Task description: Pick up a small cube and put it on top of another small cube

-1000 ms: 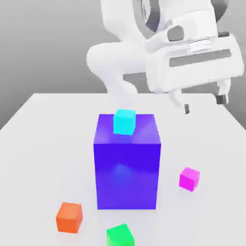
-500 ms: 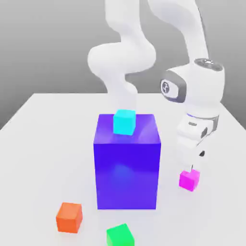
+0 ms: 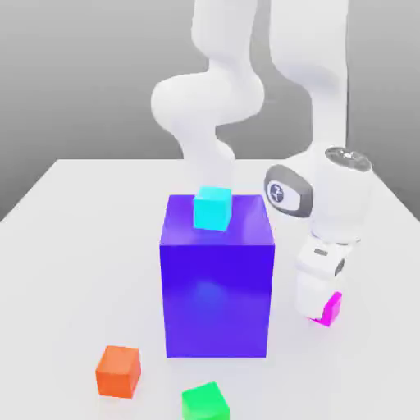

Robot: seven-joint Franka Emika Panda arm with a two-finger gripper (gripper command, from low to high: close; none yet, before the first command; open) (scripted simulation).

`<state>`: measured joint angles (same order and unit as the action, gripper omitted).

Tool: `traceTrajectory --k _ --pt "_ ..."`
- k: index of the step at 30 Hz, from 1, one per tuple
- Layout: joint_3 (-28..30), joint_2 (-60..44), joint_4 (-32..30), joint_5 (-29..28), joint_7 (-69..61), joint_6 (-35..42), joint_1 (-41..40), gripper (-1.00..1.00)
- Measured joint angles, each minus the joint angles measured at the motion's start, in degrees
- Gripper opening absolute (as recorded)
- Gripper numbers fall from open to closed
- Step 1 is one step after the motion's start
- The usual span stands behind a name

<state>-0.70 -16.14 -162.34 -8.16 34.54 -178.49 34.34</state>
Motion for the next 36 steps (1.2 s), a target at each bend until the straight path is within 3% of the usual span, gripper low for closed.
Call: traceTrajectory --k 4,12,27,32,33,36 --pt "-1.3 4.1 -0.6 0.6 -0.8 3.3 -1.2 -1.0" --pt "-4.1 15.3 -2.7 7.3 -5.8 12.6 -2.4 -1.0" --pt "8.1 7.1 22.1 10.1 -35.5 29.5 -24.0 -1.0" --pt "7.8 -0.8 25.2 12.9 -40.5 24.7 -27.3 -1.0" --pt "7.5 -2.3 25.3 13.3 -40.9 23.2 -27.6 1.0" --pt "7.5 -2.3 25.3 13.3 -40.9 23.2 -27.6 1.0"
